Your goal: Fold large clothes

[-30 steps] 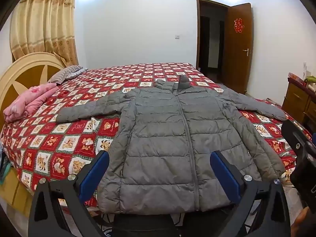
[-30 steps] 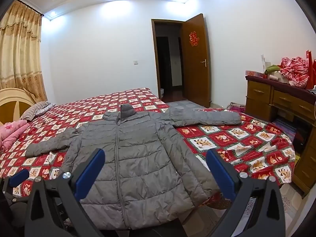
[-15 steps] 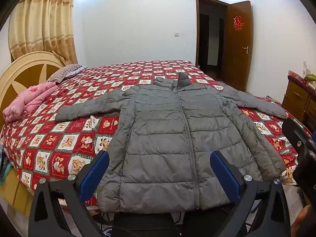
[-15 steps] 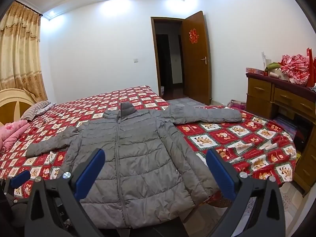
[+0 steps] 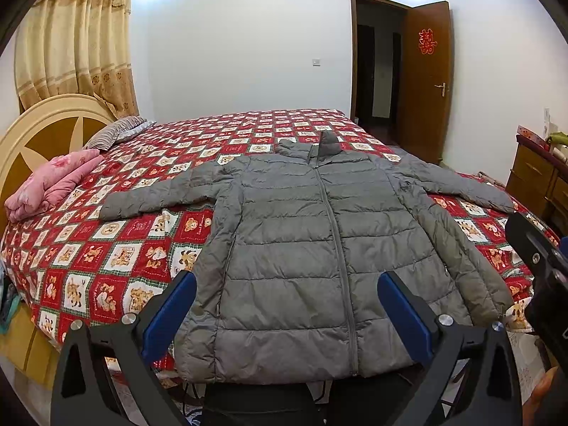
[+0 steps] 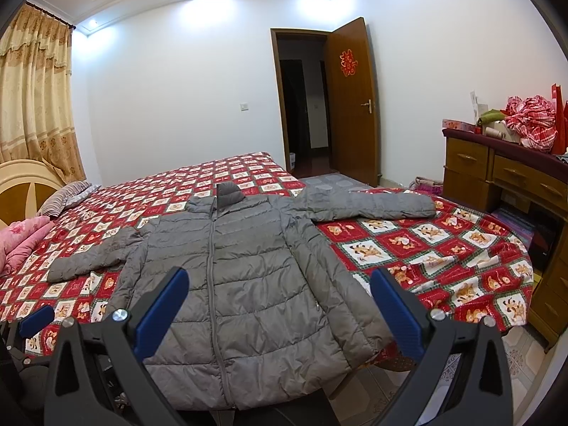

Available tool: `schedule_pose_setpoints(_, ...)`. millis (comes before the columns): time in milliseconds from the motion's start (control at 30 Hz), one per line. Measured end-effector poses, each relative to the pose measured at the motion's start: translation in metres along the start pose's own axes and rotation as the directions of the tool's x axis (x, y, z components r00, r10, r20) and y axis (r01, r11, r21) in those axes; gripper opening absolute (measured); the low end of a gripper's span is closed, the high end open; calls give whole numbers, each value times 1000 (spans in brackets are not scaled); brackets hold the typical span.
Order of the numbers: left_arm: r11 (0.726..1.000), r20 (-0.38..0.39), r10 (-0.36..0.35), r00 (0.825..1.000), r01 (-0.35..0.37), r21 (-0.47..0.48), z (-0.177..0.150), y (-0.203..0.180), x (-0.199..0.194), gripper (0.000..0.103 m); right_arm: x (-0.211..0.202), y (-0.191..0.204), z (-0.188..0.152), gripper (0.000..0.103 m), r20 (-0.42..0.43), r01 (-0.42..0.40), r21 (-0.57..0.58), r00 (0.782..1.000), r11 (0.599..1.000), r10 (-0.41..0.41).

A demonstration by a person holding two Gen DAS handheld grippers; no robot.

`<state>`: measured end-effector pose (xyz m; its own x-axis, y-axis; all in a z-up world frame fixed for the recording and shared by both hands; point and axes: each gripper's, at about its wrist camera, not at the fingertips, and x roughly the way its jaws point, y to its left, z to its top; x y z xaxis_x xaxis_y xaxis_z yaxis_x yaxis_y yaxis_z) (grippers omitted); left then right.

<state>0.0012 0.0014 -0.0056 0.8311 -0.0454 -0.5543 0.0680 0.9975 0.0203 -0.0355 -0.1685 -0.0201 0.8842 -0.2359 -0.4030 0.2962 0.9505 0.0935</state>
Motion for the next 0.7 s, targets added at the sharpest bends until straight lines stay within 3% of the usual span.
schedule_pose_setpoints(700,1000,-1,1,1000,-1,-4,2,0,1,102,0,2,-3,103,-4,-3,-2,1000,1000,3)
